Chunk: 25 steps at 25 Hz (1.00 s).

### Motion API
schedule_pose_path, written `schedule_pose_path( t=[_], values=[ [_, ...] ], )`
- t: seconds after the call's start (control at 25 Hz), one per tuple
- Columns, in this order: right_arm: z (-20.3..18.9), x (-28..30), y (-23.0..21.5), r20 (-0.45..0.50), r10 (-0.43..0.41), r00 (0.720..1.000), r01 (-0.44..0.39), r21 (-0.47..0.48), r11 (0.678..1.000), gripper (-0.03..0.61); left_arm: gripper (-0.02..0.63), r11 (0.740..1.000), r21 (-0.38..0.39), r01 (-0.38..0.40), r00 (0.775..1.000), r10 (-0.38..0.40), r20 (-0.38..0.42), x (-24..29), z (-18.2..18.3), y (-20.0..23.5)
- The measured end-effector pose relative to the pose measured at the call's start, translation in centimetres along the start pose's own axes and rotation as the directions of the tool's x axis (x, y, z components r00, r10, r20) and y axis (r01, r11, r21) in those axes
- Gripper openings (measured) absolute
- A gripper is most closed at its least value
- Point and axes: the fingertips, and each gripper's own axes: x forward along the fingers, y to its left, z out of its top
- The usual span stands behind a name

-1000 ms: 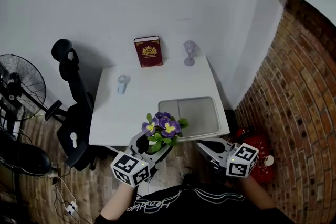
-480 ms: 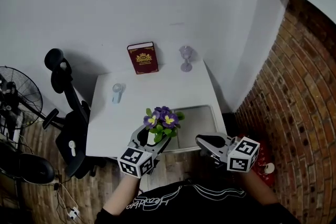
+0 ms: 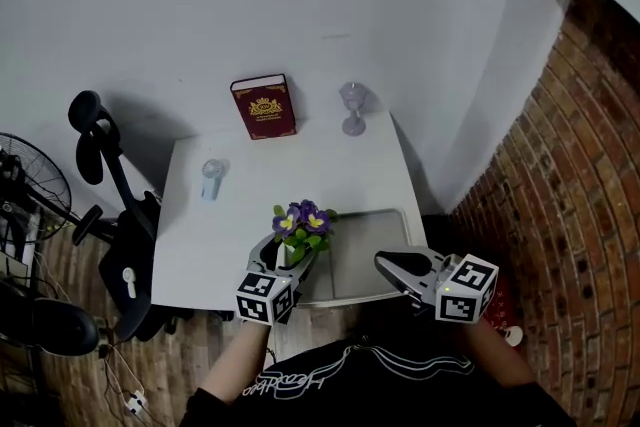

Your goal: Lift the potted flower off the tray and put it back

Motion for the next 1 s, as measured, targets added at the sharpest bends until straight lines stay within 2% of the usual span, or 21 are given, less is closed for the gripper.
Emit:
schedule_pose_path(
  t=[0.32,0.56,0.72,1.0],
  values=[
    [-1.1,0.4,-3.4,-0.025,-0.009,1.0,0.01,0.057,0.998,0.002,0.351,0.999,-0.042,-0.026,0.998,0.024,-0.061,3.2,-3.3,1.7],
    [-1.7,0.8,-3.8,-0.041,0.001,0.999,0.003,0.077,0.997,0.002,0.351,0.999,-0.022,-0.044,0.992,0.041,-0.121,4.2,-4.9,2.1],
    [-1.5,0.4,-3.9,-0.018,0.015,1.0,-0.013,0.132,0.991,0.002,0.351,0.998,0.0,-0.055,0.987,0.055,-0.15,4.5,-6.0,2.1],
    [-1.0,0.4,-3.8,-0.022,0.02,1.0,-0.018,0.09,0.996,0.002,0.353,0.995,0.059,-0.081,0.978,0.091,-0.189,4.7,-6.9,2.3]
  ],
)
